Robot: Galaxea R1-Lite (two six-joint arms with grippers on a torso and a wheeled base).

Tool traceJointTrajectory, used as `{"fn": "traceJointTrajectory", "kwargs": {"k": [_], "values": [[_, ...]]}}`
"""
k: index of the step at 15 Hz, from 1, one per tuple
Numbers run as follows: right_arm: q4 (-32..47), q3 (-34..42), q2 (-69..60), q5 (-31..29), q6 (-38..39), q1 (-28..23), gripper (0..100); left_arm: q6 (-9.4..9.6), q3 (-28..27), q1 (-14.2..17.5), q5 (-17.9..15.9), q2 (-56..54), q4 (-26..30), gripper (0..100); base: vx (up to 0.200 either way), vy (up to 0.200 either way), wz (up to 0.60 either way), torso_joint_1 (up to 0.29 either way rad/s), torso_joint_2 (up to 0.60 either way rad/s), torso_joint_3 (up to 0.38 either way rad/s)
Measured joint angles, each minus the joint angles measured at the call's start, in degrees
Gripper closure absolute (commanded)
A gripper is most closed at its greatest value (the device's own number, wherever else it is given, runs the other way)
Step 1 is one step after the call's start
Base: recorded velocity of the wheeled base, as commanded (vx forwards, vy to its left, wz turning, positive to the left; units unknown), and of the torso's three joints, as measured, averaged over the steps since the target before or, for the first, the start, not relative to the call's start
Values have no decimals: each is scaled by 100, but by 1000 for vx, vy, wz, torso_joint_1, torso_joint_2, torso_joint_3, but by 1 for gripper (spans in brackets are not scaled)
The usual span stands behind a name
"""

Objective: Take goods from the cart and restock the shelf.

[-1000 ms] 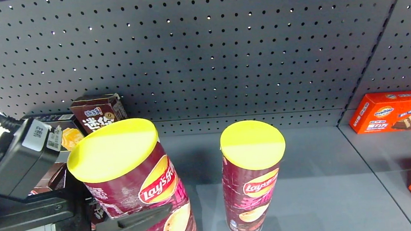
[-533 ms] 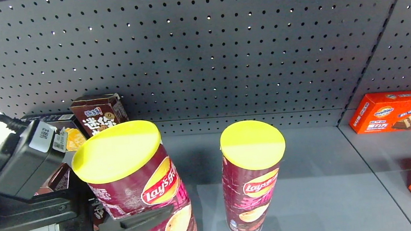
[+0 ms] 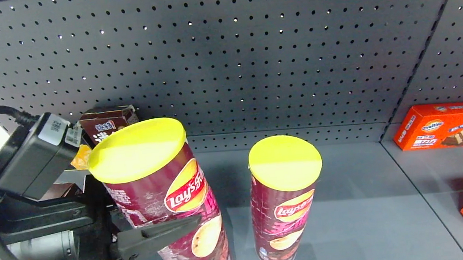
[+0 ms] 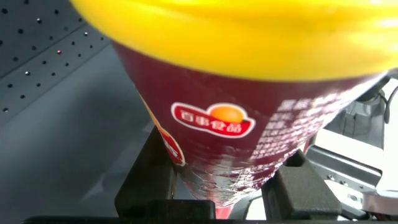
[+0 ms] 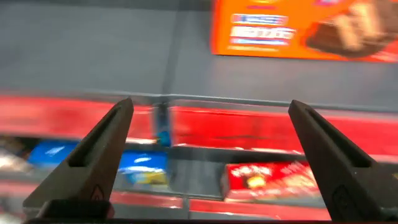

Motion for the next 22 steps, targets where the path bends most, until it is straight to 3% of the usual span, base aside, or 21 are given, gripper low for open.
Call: {"fn": "traceJointTrajectory", "kwargs": {"k": [3,12,15,16,20,22], "values": [[-22,0,-372,5,5,-134,0,11,-282,27,5,218,9,100,0,0,0,0,0,0],[-20,6,-571,7,13,-129,0,-2,-2236,385,51,1145,38,100,0,0,0,0,0,0],[-20,6,-575,5,11,-129,0,22,-2422,369,154,1348,490,100,0,0,0,0,0,0],[-22,6,-575,7,10,-132,0,73,-2423,374,151,1379,866,100,0,0,0,0,0,0],[-24,6,-575,5,13,-127,0,299,-2445,408,134,1467,941,100,0,0,0,0,0,0],[-24,6,-575,7,11,-129,0,528,-2470,413,129,1585,936,100,0,0,0,0,0,0]]}}
